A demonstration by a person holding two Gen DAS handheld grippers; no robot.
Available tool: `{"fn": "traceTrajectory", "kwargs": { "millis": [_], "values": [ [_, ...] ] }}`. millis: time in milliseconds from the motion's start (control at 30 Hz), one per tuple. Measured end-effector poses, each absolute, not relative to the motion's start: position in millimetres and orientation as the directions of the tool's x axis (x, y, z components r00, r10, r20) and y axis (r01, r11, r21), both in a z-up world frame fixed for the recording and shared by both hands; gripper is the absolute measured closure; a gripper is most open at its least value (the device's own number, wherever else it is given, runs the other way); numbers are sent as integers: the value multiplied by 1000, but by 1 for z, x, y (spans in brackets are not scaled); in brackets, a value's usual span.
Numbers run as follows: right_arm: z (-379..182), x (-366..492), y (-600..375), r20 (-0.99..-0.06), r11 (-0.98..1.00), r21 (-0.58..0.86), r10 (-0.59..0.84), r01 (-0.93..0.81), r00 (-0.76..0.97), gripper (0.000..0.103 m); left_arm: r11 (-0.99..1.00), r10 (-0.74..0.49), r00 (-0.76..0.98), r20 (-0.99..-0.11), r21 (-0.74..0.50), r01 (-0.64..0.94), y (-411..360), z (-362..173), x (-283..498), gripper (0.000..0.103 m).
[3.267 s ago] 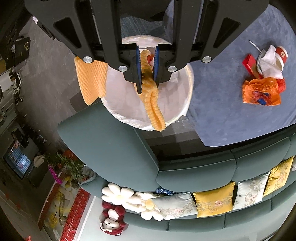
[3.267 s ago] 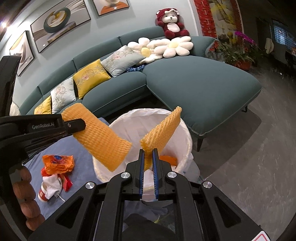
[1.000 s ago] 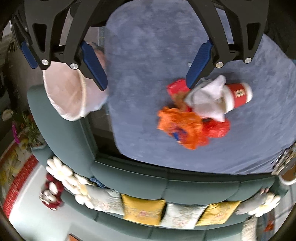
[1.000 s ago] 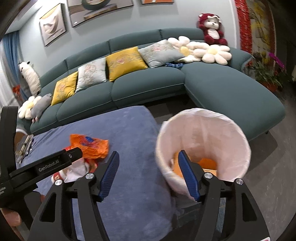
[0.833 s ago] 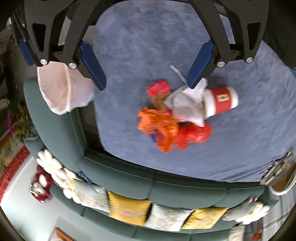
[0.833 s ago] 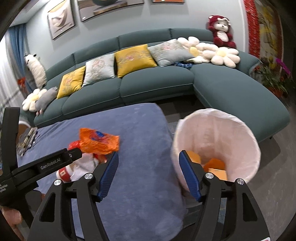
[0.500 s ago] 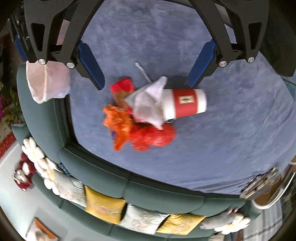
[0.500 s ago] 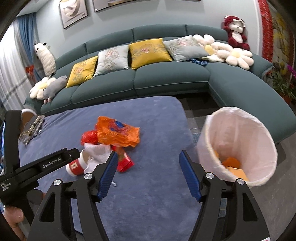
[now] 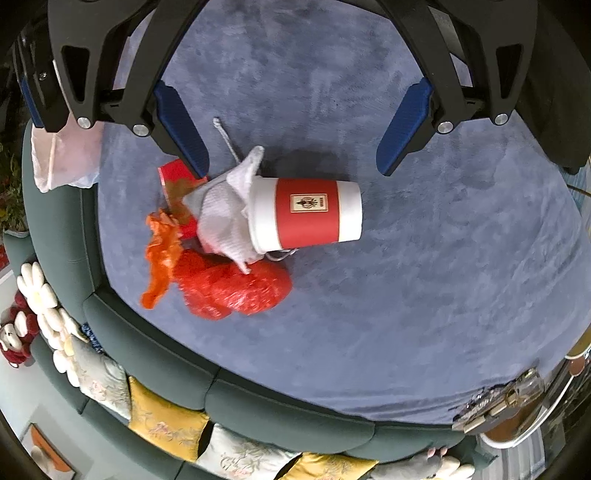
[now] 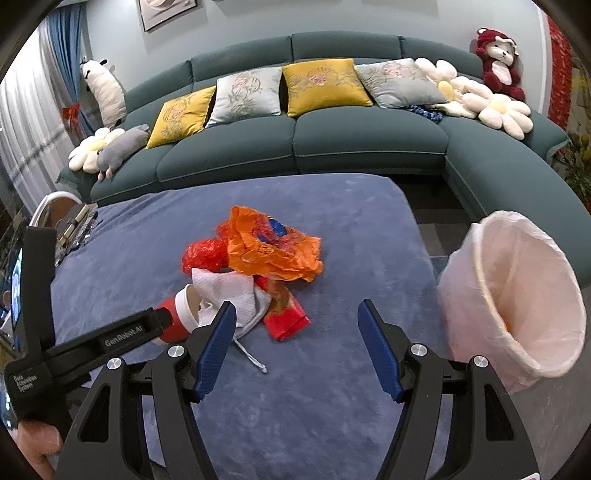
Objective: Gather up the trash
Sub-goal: 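Grasp the red paper cup with the left tool while the right grasps the orange bag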
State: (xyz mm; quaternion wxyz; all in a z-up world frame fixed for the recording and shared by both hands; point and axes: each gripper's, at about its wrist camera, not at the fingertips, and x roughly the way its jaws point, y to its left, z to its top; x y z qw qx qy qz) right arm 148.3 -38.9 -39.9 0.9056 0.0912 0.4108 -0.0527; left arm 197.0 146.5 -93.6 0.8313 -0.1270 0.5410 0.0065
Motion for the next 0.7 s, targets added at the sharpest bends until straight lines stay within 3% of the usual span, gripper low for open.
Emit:
{"fn": "traceTrajectory", "kwargs": {
  "millis": [467, 700],
  "values": [
    [-59, 221, -15, -781, 985, 127, 27, 116, 624, 37, 956, -138, 316, -939, -209, -205, 151, -132, 242, 15],
    [-67, 262, -12, -793, 987, 126, 39, 101, 608, 37, 974, -86, 326, -941, -148, -171, 149, -134, 253, 14]
  ]
}}
